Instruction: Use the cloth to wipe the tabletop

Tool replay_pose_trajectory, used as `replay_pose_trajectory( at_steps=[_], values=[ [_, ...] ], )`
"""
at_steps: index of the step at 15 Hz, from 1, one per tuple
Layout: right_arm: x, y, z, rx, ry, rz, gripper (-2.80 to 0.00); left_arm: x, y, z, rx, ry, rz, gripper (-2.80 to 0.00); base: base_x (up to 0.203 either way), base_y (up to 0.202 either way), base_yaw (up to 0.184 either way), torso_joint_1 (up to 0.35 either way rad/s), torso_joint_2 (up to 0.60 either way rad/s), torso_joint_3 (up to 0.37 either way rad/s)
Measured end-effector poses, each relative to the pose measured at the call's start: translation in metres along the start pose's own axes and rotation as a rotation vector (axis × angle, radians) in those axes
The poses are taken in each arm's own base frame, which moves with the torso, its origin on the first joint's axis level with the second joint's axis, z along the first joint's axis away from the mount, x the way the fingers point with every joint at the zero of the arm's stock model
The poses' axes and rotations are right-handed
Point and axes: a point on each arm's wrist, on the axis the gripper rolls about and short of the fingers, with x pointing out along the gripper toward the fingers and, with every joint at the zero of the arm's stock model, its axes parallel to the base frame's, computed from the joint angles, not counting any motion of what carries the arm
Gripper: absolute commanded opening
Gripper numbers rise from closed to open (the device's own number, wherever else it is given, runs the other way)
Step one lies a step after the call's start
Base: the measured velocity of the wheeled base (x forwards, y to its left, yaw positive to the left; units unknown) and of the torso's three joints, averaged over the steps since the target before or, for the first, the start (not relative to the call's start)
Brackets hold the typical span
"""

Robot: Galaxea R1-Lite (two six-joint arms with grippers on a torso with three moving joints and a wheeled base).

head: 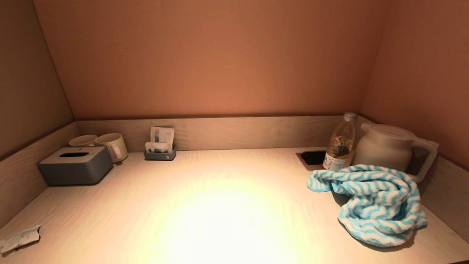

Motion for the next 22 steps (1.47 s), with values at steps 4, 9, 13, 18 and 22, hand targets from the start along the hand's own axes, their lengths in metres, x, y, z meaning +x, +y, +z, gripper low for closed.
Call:
replay_pose_trajectory(
  at_steps=[4, 9, 13, 18, 22],
  values=[
    [-0.016, -0.003, -0.034, 0.009, -0.032, -0.025, -2.80, 0.000, 0.000, 0.000, 0.000, 0.000, 0.000, -2.80, 0.000, 0.000, 0.000, 0.000, 0.00, 0.000],
    [-0.038, -0.008, -0.067, 0.005, -0.150, 0.009, -2.80, 0.000, 0.000, 0.000, 0.000, 0.000, 0.000, -2.80, 0.000, 0.000, 0.000, 0.000, 0.00, 0.000],
    [-0.022, -0.002, -0.107, -0.061, -0.096, 0.086, -2.80, 0.000, 0.000, 0.000, 0.000, 0.000, 0.000, -2.80, 0.000, 0.000, 0.000, 0.000, 0.00, 0.000],
    [-0.002, 0.005, -0.139, -0.128, -0.103, 0.190, -2.80, 0.000, 0.000, 0.000, 0.000, 0.000, 0.000, -2.80, 0.000, 0.000, 0.000, 0.000, 0.00, 0.000],
    [0.002, 0.007, -0.144, -0.118, -0.155, 0.221, -2.80, 0.000, 0.000, 0.000, 0.000, 0.000, 0.000, -2.80, 0.000, 0.000, 0.000, 0.000, 0.00, 0.000]
  ],
)
